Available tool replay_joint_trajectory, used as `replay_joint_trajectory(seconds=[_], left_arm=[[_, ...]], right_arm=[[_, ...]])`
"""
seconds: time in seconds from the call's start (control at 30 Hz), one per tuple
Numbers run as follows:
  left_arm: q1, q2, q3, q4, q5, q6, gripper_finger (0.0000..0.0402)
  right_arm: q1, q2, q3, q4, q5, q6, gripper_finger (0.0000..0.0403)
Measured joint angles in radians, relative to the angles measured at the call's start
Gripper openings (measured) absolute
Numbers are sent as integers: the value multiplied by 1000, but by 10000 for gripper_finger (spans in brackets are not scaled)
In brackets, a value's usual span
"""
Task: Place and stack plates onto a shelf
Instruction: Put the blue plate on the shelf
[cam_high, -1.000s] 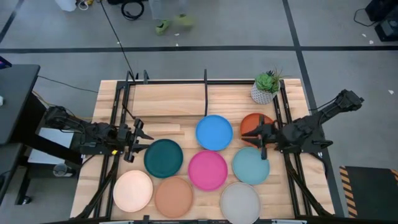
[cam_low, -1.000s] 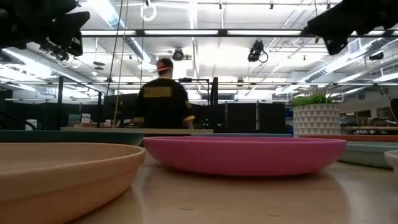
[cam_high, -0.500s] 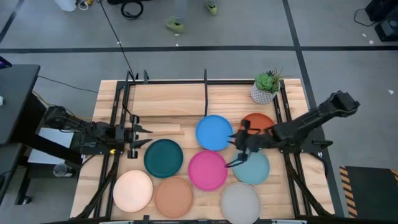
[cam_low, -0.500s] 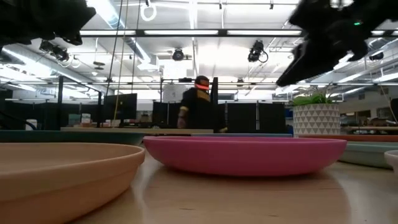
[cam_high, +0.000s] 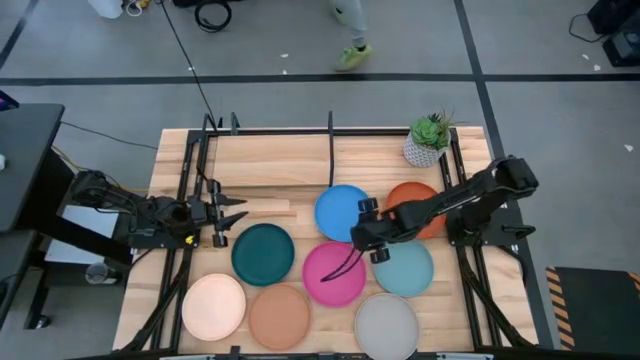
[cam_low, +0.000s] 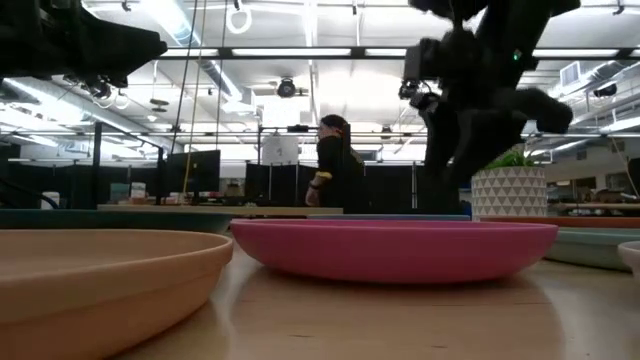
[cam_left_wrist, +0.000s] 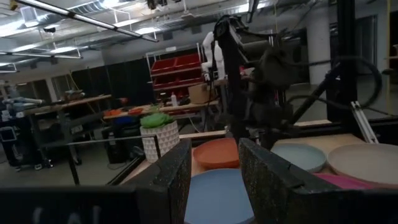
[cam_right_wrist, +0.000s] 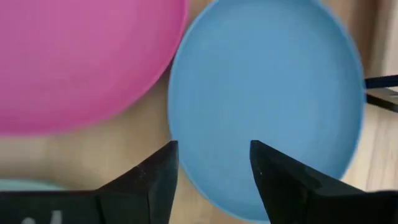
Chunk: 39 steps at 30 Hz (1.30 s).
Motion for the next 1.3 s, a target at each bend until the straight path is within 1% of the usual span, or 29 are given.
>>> replay_joint_trajectory(seconds=[0.1, 0.2, 0.37, 0.5, 0.77, 0.9, 1.0, 1.13, 1.2, 1.3], left_arm=[[0, 0, 0, 0, 0, 0, 142], [0, 0, 0, 0, 0, 0, 142], [0, 0, 0, 0, 0, -1, 142], [0, 0, 0, 0, 0, -1, 142], [0, 0, 0, -8, 0, -3, 142], [0, 5, 0, -8, 0, -3, 142], [0, 4, 0, -7, 0, -3, 142], [0, 4, 0, -6, 0, -3, 142], [0, 4, 0, -6, 0, -2, 142], [0, 4, 0, -6, 0, -2, 142]], right_arm=[[0, 49, 8, -38, -16, -63, 206], [0, 90, 9, -57, -23, -132, 198], [-3, 143, 9, -75, 17, -198, 173], [-15, 168, 9, -71, 25, -243, 139], [-37, 161, 9, -58, 30, -295, 52], [-37, 160, 10, -58, 35, -302, 25], [-32, 160, 12, -63, 41, -326, 21], [-26, 160, 49, -68, 37, -343, 26], [-26, 160, 85, -80, 22, -346, 28], [-26, 160, 148, -89, -28, -366, 28]])
